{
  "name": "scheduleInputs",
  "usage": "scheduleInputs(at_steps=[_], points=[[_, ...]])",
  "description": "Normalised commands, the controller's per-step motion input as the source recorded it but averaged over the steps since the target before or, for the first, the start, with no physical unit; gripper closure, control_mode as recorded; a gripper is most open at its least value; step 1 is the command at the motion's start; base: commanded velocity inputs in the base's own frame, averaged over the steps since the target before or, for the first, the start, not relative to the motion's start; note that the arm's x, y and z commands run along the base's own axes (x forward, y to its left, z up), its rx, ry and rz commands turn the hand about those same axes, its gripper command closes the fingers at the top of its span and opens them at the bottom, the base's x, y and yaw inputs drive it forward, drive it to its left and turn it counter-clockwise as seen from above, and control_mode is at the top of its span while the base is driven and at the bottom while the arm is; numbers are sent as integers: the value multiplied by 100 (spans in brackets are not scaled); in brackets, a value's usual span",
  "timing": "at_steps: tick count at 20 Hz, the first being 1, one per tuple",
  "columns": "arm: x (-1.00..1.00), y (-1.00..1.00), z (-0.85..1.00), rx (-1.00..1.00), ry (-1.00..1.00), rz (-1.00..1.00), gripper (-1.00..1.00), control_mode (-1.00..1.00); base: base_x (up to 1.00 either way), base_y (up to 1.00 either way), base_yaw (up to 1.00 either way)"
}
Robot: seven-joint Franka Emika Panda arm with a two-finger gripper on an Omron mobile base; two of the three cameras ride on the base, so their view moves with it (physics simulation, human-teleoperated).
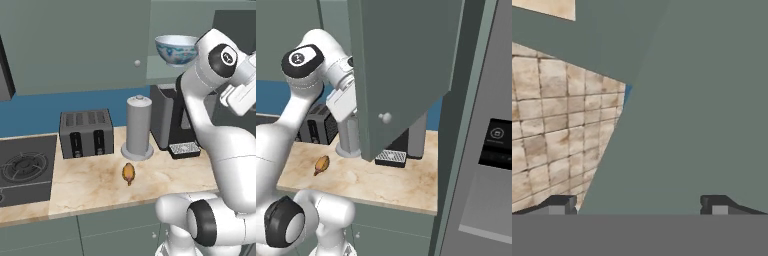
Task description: Retrieve the bowl from the cabinet, then place the raw meat into the bowl to avoid contamination.
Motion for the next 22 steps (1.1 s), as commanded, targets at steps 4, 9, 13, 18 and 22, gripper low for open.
scheduleInputs(at_steps=[4,9,13,18,22], points=[[0,-71,-9,0,-2,0,-100,-100,0,0,0],[0,-49,-3,0,-3,0,-100,-100,0,0,0],[0,-32,-1,0,-1,0,-100,-100,0,0,0],[0,-31,-1,0,0,0,-100,-100,0,0,0],[0,-25,-1,-1,0,0,-100,-100,0,0,0]])
